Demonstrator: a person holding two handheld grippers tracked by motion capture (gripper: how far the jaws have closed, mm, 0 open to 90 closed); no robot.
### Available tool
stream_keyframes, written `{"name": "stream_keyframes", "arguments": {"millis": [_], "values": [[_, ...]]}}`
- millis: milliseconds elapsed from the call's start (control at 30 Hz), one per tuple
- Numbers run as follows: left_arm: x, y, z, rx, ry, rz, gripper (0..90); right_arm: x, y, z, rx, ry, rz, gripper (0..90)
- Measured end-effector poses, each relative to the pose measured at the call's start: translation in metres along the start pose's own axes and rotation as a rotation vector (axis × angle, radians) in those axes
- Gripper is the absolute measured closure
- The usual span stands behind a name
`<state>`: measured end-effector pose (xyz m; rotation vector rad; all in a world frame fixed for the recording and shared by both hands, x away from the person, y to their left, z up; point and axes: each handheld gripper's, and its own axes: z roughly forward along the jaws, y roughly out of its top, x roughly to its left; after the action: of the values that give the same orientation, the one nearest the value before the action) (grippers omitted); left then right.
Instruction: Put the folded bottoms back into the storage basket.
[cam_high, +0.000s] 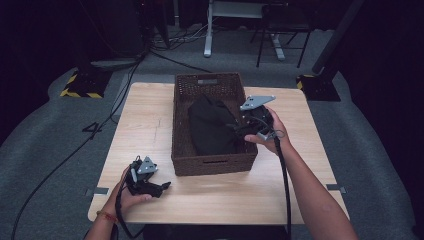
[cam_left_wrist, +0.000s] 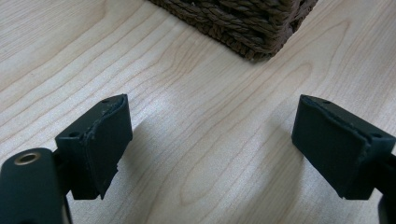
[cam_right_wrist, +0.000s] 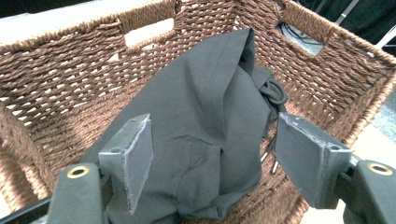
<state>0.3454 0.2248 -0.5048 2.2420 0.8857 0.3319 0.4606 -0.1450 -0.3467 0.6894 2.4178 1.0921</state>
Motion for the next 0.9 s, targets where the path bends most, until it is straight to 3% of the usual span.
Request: {"name": "stream_keyframes", "arguments": {"millis": [900], "values": [[0.000, 0.000, 0.000, 0.001, 0.001, 0.001, 12.6, 0.000, -0.040, -0.055, -0.046, -0.032, -0.001, 29.2]]}}
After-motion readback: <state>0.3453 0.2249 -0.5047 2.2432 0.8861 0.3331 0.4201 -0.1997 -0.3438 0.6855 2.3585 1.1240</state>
